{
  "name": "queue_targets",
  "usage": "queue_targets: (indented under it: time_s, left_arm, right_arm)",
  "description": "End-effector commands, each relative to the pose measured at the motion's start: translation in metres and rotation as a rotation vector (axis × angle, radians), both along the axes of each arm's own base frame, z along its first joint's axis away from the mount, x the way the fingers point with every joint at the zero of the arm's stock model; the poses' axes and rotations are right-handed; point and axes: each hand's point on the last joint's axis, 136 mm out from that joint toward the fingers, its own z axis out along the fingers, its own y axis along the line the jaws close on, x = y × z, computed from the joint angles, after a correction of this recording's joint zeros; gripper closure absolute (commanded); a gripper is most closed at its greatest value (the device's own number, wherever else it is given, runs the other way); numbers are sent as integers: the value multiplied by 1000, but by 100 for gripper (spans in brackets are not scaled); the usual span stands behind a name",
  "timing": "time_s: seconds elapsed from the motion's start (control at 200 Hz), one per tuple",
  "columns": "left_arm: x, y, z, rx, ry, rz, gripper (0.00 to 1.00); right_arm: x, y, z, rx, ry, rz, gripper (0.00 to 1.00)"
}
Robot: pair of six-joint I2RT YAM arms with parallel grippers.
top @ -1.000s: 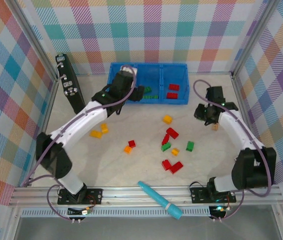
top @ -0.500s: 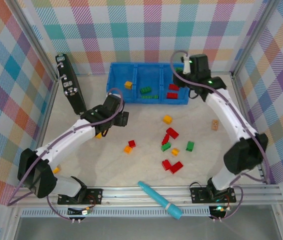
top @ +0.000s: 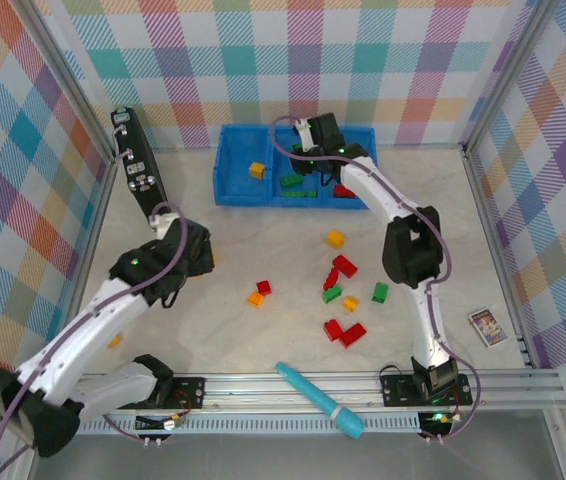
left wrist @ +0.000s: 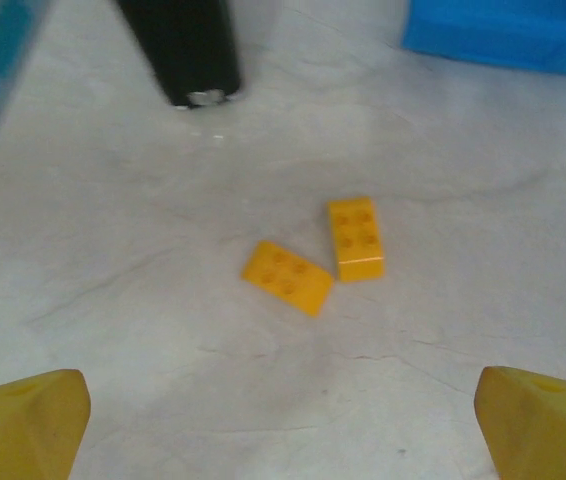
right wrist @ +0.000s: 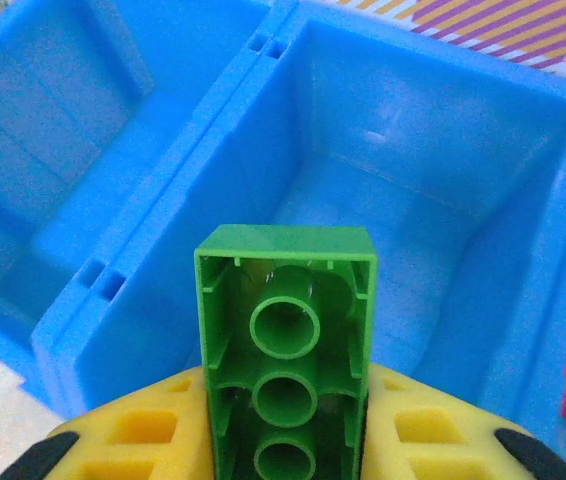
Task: Sort the legos into containers by color
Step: Place the lego in the container, then pick up the lego from the bottom-left of the table.
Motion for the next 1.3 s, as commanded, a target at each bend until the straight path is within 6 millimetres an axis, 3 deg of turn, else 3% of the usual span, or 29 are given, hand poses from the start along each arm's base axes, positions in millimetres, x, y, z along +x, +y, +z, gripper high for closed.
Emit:
queue_targets:
  time_s: [0.0,0.125,0.18,0.355,0.61,0.785,0.88,0.98,1.075,1.295]
  left_arm:
    - [-38,47,4,49,10,165,0]
    - [-76,79,-1,37,41,311,0]
    - [-89,84,-7,-4,41,364,0]
    - [-115,97,-15,-106,14,556,0]
    - [-112,104,-36,-149,-8,730,8]
    - [-99,117,-35,-136,20,731,10]
    - [-95,124,-49,-203,85,754,12]
    - [-91,126,-73,-336,142,794,12]
    - [-93,128,-77,-383,159,834,12]
    - [-127,135,-88,-415,173,1070,12]
  right_arm:
    - [7,10,-6,-39,-1,27,67]
    - [8,16,-34,-83,30,40,57]
    - [7,17,-41,-89,43,44,52]
    - [6,17,-34,-75,33,51,33]
    - [-11,29,12,14,14,123,29]
    - [-28,23,39,14,5,140,28]
    - [-38,16,48,14,0,136,28]
    - [-51,10,50,26,10,126,27]
    - [-68,10,50,52,52,145,27]
    - [-97,11,33,43,118,168,26]
